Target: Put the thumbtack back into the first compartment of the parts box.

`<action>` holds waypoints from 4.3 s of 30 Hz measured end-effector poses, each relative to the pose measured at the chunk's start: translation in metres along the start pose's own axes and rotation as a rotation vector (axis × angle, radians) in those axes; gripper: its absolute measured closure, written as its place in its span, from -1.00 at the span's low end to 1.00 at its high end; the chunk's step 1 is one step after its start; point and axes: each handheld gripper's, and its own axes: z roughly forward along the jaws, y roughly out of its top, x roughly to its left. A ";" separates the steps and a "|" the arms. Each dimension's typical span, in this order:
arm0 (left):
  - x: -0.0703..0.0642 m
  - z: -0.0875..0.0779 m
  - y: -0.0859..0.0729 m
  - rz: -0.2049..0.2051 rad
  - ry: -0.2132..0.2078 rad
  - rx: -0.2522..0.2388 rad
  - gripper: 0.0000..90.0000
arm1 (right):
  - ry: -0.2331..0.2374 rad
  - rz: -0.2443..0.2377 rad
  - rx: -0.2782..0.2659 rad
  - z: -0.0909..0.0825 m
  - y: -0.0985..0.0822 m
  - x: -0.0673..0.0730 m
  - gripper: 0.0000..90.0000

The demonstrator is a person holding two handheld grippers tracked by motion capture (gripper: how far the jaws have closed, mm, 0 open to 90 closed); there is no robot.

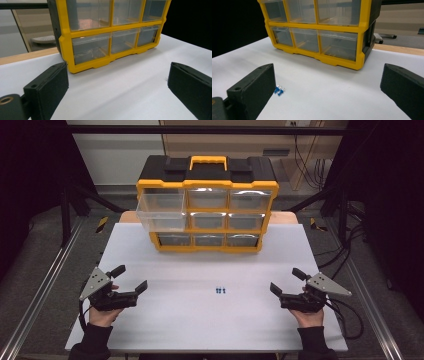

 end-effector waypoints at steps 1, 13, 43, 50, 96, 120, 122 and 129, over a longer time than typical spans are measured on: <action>0.000 0.000 0.000 0.000 0.000 0.000 -0.93 | 0.000 0.000 0.000 0.000 0.000 0.000 -0.98; -0.003 0.005 0.004 0.002 -0.018 0.006 -0.93 | 0.002 -0.004 0.004 0.000 0.000 0.000 -0.98; -0.068 0.079 0.036 0.080 -0.141 0.043 -0.93 | 0.009 -0.006 0.000 0.000 0.000 0.001 -0.98; -0.081 0.100 0.032 0.069 -0.160 0.073 -0.92 | 0.011 -0.010 0.003 0.000 0.000 0.001 -0.98; -0.134 0.186 -0.028 -0.010 -0.124 0.428 -0.02 | 0.007 -0.002 0.019 0.001 0.000 0.001 -0.98; -0.151 0.192 -0.035 0.017 -0.070 0.468 0.53 | 0.005 -0.003 0.014 0.000 0.000 0.000 -0.98; -0.151 0.192 -0.035 0.030 -0.067 0.476 0.56 | 0.004 -0.001 0.014 0.000 0.000 0.000 -0.98; -0.154 0.193 -0.035 0.045 -0.046 0.469 0.68 | 0.005 -0.003 0.014 0.000 0.000 0.000 -0.98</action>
